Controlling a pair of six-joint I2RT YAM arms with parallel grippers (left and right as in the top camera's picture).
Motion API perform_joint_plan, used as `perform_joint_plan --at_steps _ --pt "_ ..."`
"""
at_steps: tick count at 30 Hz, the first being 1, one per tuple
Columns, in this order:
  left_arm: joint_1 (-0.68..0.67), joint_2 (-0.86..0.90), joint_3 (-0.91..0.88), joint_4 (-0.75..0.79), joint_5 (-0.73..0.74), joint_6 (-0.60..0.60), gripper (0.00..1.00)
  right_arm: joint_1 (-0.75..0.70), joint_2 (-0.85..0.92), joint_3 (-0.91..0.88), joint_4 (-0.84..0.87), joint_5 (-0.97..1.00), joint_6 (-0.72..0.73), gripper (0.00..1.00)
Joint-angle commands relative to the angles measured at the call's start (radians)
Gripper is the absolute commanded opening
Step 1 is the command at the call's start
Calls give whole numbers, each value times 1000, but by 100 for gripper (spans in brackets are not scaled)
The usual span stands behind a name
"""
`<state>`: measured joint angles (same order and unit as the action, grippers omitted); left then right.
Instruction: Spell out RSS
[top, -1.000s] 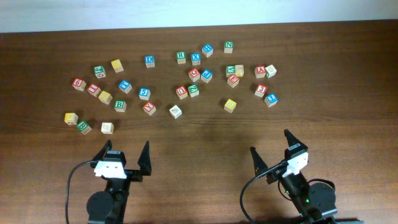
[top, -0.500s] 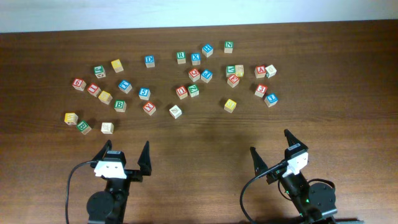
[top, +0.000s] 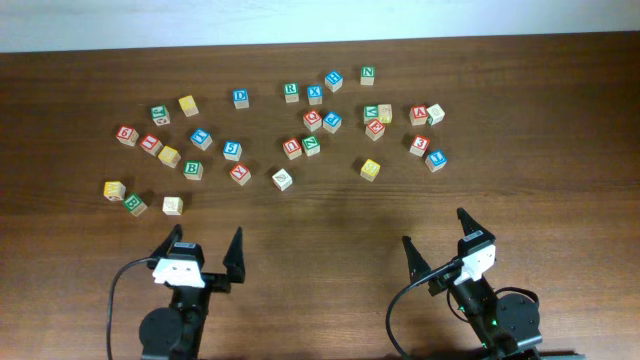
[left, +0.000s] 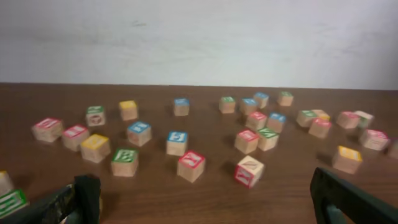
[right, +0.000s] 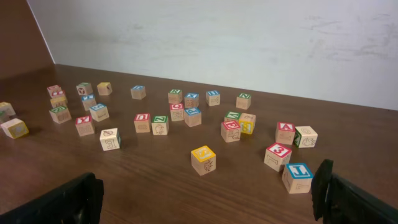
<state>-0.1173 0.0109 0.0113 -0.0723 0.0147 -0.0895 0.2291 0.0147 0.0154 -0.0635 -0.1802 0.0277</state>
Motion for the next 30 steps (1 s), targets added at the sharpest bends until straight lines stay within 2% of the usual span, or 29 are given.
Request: perform_joint_plan --at_steps 1,5,7,8,12,16,18,21,24,26,27,30 --pt "0 -2 -1 48 211 12 99 6 -11 -10 1 9 11 98" --pt "0 100 58 79 225 16 99 6 -11 -10 1 9 11 98" --pt "0 255 166 79 220 73 99 6 -11 -10 1 9 11 98" --pt "0 432 286 79 193 113 99 6 -11 -10 1 9 11 98" --pt "-15 917 654 2 179 121 99 6 -11 -10 1 9 11 98" --pt "-126 1450 1172 -212 1 140 99 6 -11 -10 1 9 11 98" --pt "-169 1696 1463 -338 -14 187 99 6 -11 -10 1 9 11 98" --pt "-183 2053 1925 -551 -24 196 99 6 -11 -10 1 9 11 98" --pt "-183 2300 2239 -667 -103 196 99 6 -11 -10 1 9 11 98" --pt "-182 2432 2385 -700 -116 196 99 6 -11 -10 1 9 11 98" --pt "-177 2495 2441 -704 -110 193 99 6 -11 -10 1 9 11 98" --pt "-166 2575 2449 -630 -10 193 99 6 -11 -10 1 9 11 98"
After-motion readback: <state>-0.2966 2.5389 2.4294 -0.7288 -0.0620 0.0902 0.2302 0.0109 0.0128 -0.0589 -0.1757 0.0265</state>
